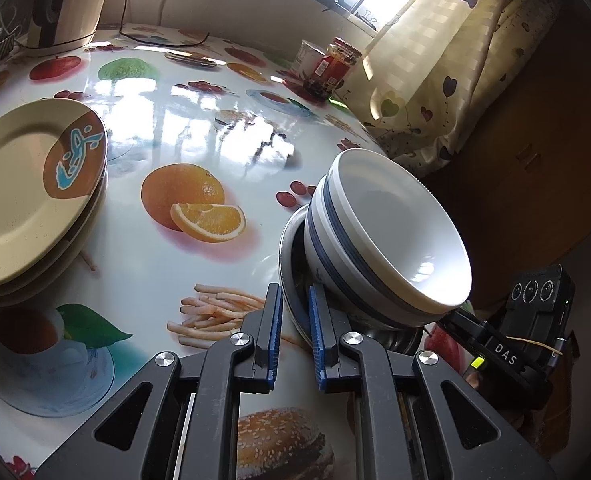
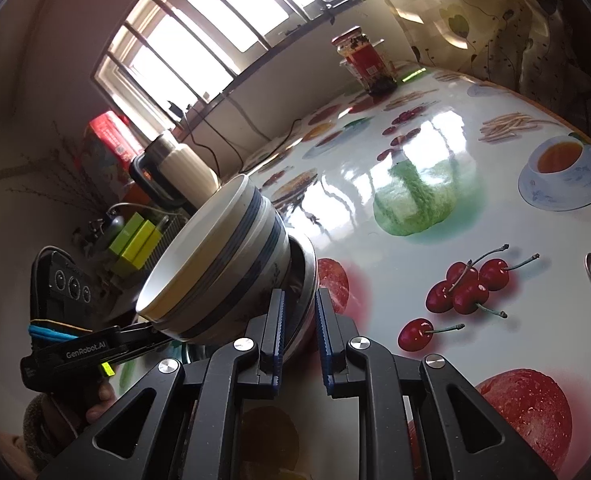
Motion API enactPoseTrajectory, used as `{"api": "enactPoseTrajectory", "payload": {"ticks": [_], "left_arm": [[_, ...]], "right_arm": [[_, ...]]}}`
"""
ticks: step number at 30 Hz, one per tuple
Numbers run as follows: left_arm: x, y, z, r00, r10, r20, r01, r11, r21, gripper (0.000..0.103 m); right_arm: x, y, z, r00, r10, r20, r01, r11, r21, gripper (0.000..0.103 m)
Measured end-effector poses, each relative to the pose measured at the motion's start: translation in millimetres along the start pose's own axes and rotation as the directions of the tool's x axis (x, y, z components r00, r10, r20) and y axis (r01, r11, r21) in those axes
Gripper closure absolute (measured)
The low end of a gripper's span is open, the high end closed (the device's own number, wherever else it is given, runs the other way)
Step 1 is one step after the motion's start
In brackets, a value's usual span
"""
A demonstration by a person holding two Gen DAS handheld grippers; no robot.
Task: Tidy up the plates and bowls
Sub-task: 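Lift the bowl stack with both grippers and carry it toward the cream plates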
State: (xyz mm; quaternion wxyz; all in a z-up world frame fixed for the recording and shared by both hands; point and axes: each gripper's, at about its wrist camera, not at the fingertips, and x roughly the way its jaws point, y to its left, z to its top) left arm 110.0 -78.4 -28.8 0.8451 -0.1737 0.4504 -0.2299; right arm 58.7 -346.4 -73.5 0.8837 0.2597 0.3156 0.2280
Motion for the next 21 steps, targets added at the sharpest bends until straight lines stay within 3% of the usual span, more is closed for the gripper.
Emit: {"api": "enactPoseTrajectory", "payload": {"ticks": [21], "left_arm": [[-14,1,-1,0.999,0.016,0.044,-0.017,1.0,0.021,0.09]], "right_arm": [[2,9,1,1.0,0.018,0.011,-0.018,0.999,-0.027,0.087]]}}
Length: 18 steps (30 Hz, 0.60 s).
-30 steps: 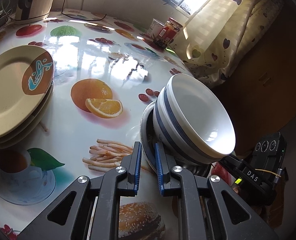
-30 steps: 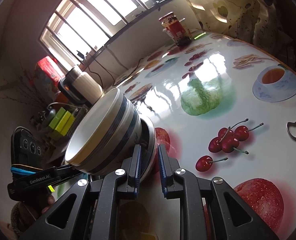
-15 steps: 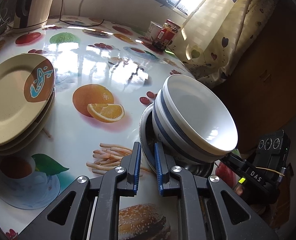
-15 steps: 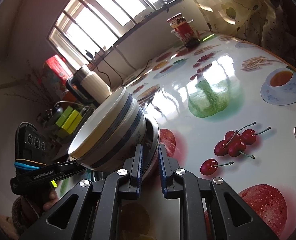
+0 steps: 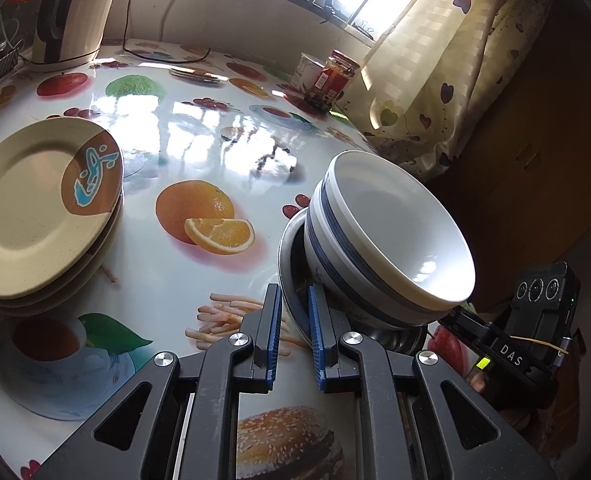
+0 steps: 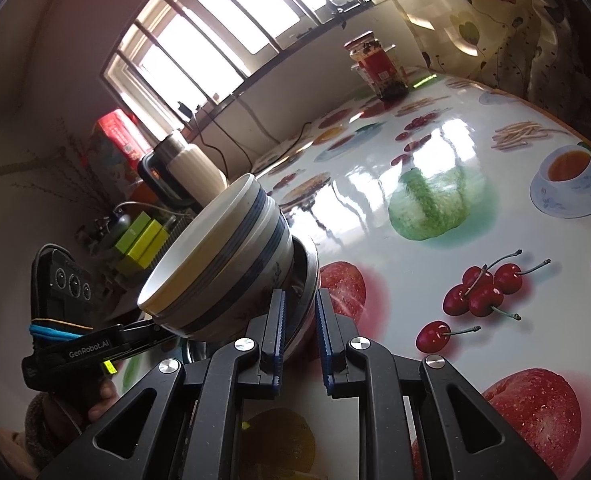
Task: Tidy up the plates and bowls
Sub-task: 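Lift the bowl stack with both grippers and carry it toward the cream plates, then lower the bowl stack onto the cream plate stack with both grippers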
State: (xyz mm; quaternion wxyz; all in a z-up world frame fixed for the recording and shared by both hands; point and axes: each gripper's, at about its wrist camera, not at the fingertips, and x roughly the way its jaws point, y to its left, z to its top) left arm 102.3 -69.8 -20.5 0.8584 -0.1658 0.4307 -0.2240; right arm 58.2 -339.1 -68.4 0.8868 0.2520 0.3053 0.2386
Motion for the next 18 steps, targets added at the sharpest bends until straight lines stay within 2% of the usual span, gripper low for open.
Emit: {"api": "enactPoseTrajectory", "payload": {"ticks": [18], "left_arm": [[-30,9,9,0.998,0.026,0.056,-0.025,1.0,-0.014,0.09]], "right_arm": [[11,28,13,0.999,0.036,-0.005,-0.036,0.998,-0.042,0.087]]}}
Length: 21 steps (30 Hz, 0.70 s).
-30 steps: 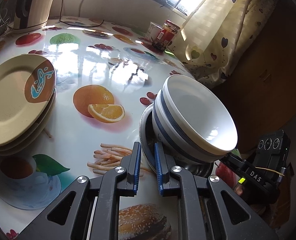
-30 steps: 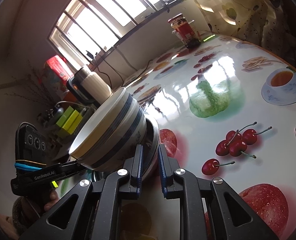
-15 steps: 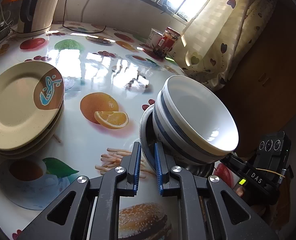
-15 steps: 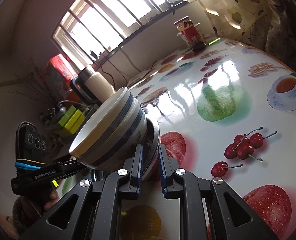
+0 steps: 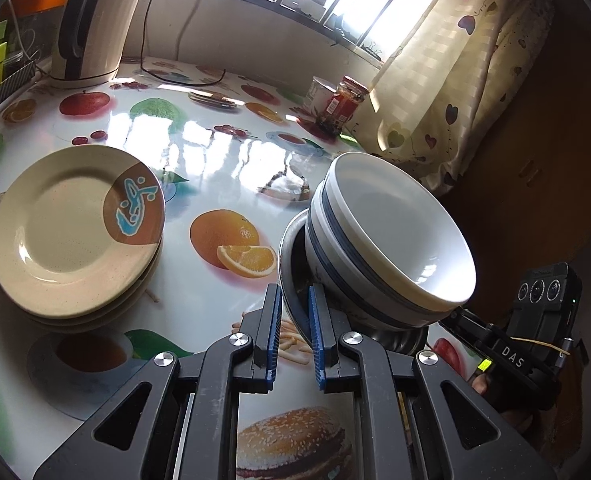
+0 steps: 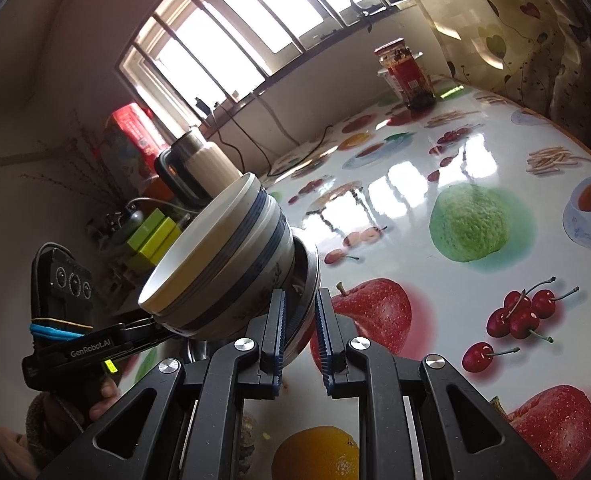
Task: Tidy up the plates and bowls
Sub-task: 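Lower the bowl stack onto the cream plate stack with both grippers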
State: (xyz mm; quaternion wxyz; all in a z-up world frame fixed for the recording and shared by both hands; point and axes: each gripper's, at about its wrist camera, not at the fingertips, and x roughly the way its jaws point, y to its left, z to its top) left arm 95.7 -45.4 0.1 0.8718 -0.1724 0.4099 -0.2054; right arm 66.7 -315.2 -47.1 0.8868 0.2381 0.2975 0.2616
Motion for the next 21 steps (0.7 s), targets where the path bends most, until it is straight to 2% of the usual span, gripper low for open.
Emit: {"api": "enactPoseTrajectory", "payload": {"ticks": [21], "left_arm": [[-31,20,14,0.997,0.047,0.054,-0.046,0.999,-0.027,0.09]], "right_arm": [[26,34,16,0.999,0.047,-0.022,-0.048,0.998,-0.048,0.087]]}}
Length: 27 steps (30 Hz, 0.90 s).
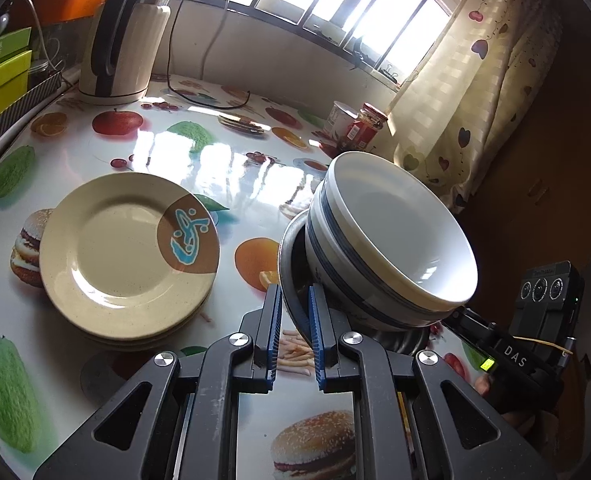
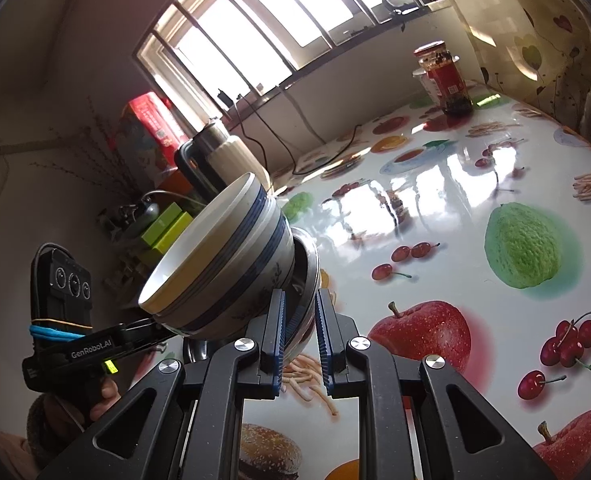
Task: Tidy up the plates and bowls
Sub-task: 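Lower the bowl stack onto the cream plate stack with both grippers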
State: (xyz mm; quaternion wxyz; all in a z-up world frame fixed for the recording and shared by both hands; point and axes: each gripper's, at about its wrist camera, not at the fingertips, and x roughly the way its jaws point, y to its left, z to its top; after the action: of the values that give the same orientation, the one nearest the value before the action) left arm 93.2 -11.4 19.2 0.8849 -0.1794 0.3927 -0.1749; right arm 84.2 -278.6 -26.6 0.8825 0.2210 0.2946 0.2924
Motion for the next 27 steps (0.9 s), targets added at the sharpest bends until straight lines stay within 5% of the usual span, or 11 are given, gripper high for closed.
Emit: {"api": "enactPoseTrajectory", "payload": {"ticks": [27], "left_arm": [[-27,54,18,0.996,0.072,0.057,-0.069,0.996,-0.061,0.09]], "right_arm": [[64,40,12,0.995,0.076,-0.067,-0.079,0.996,-0.041,0.087]]}}
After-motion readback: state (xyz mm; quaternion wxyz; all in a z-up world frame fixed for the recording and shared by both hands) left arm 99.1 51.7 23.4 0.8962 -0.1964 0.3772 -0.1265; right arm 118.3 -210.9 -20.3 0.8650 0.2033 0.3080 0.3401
